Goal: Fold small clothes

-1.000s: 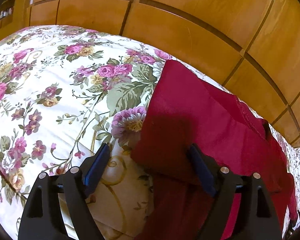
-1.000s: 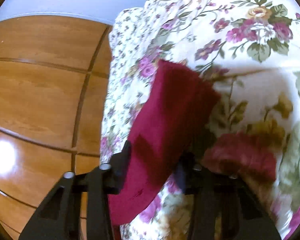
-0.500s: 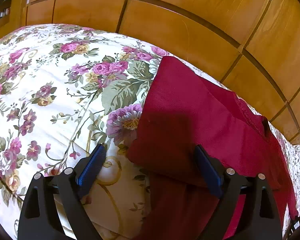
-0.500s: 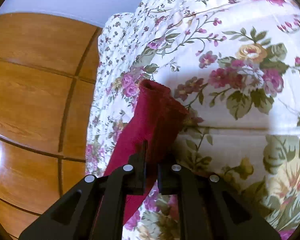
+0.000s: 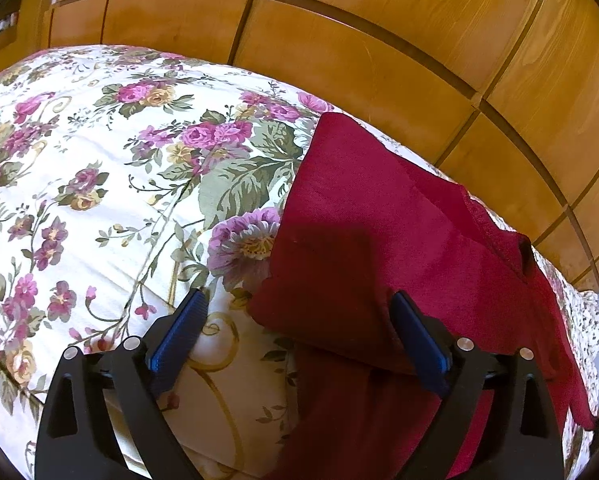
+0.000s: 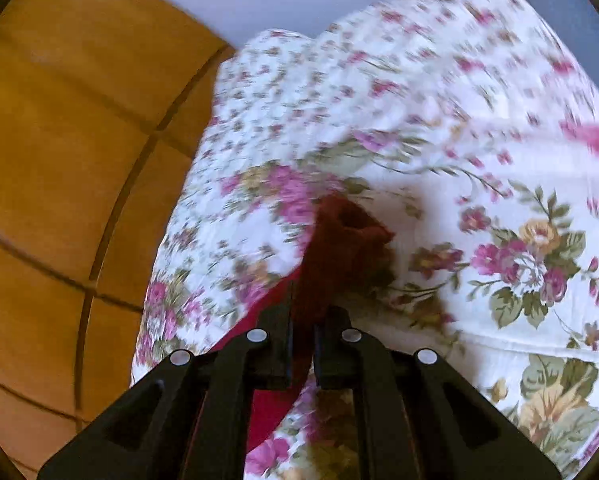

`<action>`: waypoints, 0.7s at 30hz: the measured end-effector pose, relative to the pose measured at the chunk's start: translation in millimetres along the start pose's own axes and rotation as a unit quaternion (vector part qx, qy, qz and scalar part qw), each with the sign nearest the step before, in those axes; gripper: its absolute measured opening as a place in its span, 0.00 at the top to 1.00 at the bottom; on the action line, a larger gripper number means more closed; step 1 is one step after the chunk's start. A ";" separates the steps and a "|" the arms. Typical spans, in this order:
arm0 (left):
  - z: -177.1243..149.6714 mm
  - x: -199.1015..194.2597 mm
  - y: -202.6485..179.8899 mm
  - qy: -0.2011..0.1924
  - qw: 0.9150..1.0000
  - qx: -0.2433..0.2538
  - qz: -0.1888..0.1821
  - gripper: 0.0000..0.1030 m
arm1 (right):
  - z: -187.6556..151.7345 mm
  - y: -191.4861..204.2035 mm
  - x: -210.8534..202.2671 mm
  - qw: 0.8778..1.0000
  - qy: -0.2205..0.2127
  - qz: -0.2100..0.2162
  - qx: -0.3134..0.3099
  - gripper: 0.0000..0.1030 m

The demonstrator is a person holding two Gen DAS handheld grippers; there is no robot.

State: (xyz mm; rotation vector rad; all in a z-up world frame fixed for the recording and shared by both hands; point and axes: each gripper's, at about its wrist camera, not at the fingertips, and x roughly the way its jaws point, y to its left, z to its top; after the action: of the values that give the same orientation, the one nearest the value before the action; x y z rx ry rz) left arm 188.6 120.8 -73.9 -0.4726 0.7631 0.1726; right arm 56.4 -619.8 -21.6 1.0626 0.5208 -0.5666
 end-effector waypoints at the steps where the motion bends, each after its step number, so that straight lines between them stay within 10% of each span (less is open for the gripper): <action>1: -0.2 -0.8 -0.6 -0.002 1.000 0.001 0.000 0.10 | -1.7 9.0 -3.6 1.000 -0.002 0.004 -0.012 0.94; 11: -2.0 -14.9 3.8 -0.028 0.999 -0.012 -0.026 0.10 | -82.1 189.8 -48.8 0.975 -0.020 0.090 -0.201 0.94; 21: -2.4 -12.5 5.1 -0.022 0.999 -0.016 -0.031 0.10 | -256.3 316.2 -25.1 0.905 0.072 0.190 -0.373 0.91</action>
State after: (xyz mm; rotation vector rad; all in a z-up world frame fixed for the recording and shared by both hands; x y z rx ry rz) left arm 176.5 124.4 -68.4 -0.5213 0.7029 0.1362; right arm 213.8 -264.0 100.7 0.4438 0.5739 0.0777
